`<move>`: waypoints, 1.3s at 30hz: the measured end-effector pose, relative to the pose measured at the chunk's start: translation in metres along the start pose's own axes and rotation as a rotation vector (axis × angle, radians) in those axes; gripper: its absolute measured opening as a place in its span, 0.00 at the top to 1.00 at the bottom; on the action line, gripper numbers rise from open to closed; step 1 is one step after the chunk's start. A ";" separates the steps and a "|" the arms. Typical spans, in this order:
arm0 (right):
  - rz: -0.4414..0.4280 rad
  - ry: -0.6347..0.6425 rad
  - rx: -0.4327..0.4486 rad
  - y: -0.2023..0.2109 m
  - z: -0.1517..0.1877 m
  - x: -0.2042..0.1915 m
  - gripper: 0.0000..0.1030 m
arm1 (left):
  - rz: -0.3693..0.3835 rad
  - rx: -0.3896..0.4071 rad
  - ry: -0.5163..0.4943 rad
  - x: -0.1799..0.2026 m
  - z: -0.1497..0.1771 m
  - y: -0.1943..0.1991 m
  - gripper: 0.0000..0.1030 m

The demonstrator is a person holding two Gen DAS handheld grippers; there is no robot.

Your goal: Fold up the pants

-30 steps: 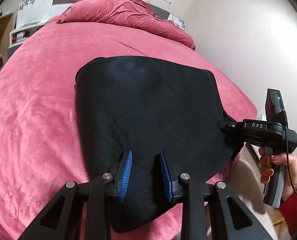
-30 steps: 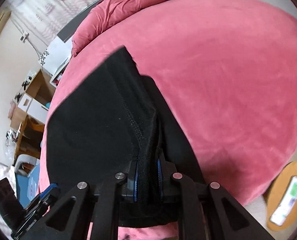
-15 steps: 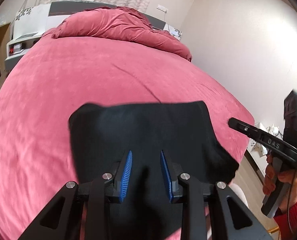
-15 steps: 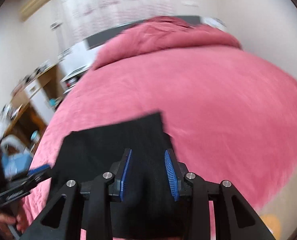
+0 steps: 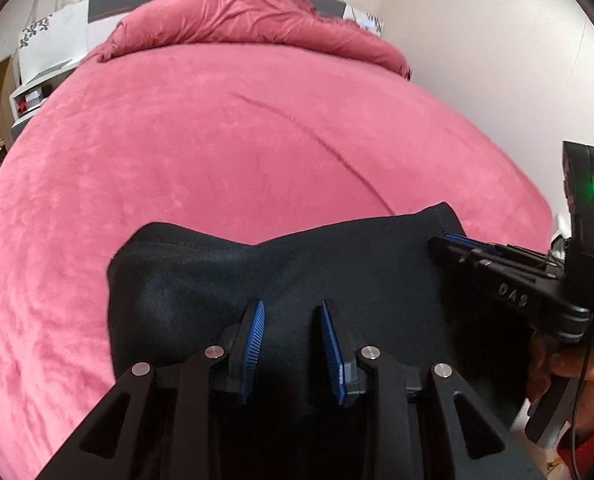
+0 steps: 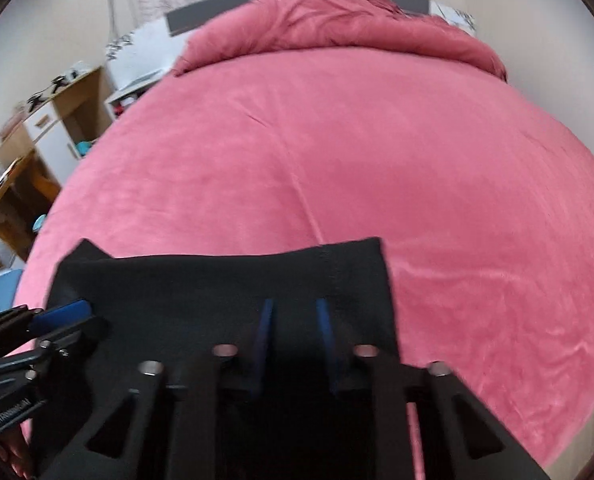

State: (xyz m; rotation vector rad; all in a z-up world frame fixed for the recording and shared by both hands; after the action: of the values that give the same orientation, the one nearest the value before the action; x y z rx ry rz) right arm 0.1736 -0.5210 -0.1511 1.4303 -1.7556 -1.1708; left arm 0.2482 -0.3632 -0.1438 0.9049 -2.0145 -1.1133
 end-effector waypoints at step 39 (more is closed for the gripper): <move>-0.041 -0.021 -0.028 0.067 0.136 0.009 0.82 | -0.036 0.039 -0.096 0.022 0.139 0.071 0.71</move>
State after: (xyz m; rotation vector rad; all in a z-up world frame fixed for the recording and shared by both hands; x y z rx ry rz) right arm 0.0250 -0.4916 -0.1521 1.4489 -1.7243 -1.2314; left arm 0.1074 -0.2936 -0.1355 0.9269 -2.1119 -1.1610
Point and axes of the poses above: each gripper's, at about its wrist camera, not at the fingertips, and y roughly against the way its jaws point, x to its right, z to its underside, the point moved 6 cm from there along -y, roughly the way its jaws point, and after that the axes turned 11 degrees about -x, right-handed, at the moved point
